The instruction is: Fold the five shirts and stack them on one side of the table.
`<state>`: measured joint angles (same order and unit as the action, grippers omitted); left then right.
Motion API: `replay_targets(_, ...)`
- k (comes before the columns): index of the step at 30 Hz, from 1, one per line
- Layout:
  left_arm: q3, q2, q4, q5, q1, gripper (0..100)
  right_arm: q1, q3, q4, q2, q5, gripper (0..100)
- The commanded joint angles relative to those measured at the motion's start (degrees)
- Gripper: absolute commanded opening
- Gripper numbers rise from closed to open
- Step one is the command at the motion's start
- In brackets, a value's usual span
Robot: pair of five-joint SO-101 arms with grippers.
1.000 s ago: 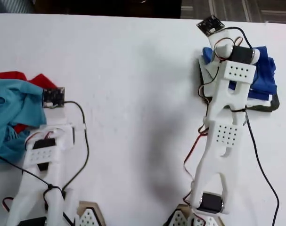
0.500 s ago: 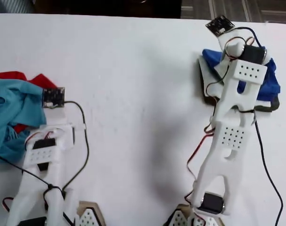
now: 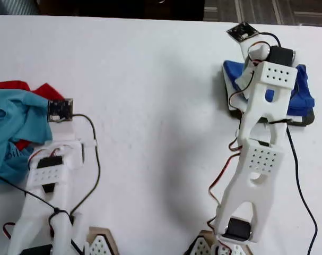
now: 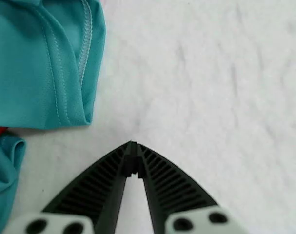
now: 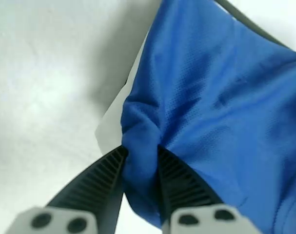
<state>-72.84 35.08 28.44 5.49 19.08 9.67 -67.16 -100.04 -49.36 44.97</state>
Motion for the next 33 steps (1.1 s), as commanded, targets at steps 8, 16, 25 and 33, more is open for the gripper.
replay_targets(8, 0.48, 0.0, -0.97, -0.09, -0.44, 3, -1.01, -0.7, -1.27, 0.4, -2.46, 2.1)
replay_targets(16, 0.48, 0.0, -0.97, -0.09, -0.44, 3, -3.3, -0.26, -1.27, 5.49, -2.46, 11.8)
replay_targets(25, 0.48, 0.0, -0.97, -0.09, -0.44, 3, -4.53, -0.62, -1.27, 19.82, -2.55, 10.5)
replay_targets(33, 0.48, 0.0, -0.97, -0.09, -0.44, 3, -1.27, 0.44, -1.01, 9.45, -2.55, 1.6)
